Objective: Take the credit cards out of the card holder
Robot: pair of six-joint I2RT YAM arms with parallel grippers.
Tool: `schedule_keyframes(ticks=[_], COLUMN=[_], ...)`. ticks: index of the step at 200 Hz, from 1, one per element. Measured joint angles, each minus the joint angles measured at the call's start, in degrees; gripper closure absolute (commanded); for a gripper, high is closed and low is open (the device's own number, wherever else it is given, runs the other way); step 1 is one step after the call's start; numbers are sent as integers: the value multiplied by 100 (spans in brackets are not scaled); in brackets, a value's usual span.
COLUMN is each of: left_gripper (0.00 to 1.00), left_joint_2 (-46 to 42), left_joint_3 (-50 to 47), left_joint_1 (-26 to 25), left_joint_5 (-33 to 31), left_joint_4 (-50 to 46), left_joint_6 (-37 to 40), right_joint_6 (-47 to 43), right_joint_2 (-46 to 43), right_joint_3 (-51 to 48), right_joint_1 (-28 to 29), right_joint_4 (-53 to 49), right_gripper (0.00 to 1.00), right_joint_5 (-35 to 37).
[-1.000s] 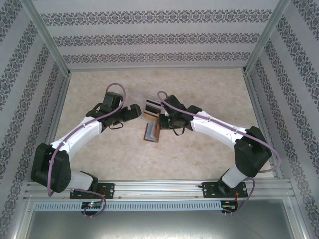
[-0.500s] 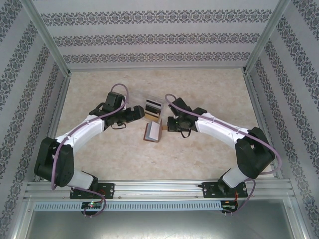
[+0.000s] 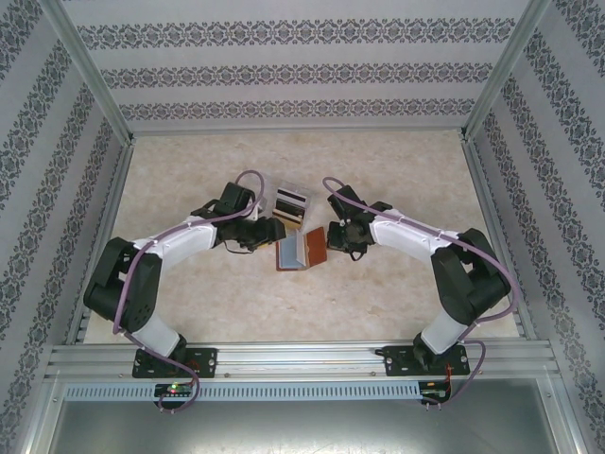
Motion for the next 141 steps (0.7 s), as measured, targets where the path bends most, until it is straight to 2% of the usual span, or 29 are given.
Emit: schedule_keyframes(ticks=[43,141], left_gripper=[72,73], left_joint_2=[337,962], left_joint_3=[0,66], left_joint_1=[-114,-116], left_joint_5=[24,262], left_joint_4=[17,157], left_joint_6=[-258,-435], right_joint_6=[24,24], right_joint_2=[144,227], right_joint_3=[0,0], right_joint_1=[-2,-2], right_joint_4=[-4,-44], right_gripper=[91,90], right_joint_5=[-9,-68])
